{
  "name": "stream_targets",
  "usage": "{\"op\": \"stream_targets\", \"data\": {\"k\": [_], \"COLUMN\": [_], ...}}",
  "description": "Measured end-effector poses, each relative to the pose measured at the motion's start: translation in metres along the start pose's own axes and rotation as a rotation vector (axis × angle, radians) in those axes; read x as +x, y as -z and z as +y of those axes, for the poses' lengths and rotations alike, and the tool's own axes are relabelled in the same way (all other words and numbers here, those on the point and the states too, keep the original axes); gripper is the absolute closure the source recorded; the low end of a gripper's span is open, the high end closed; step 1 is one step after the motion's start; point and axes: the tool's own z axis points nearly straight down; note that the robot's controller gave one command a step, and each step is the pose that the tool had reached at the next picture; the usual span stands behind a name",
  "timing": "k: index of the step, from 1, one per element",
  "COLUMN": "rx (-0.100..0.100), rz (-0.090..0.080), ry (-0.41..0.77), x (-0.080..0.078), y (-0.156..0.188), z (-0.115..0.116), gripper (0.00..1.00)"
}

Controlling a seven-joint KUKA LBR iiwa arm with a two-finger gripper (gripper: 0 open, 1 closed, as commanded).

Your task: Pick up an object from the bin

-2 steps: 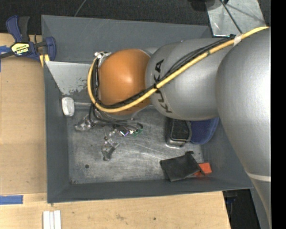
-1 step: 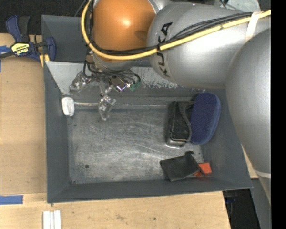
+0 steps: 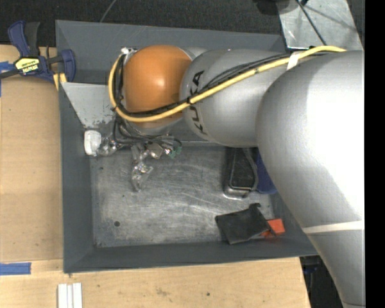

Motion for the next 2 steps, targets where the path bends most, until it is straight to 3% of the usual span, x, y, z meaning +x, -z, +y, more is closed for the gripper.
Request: {"op": "stream_targets", "data": {"k": [1, 2], "rx": [0.004, 0.001], "rz": [-0.016, 0.000], "ry": [-0.466, -0.405], "x": [0.003, 0.039], "y": [0.166, 0.023], "z": [-0.003, -0.036], "gripper": [0.00, 0.00]}}
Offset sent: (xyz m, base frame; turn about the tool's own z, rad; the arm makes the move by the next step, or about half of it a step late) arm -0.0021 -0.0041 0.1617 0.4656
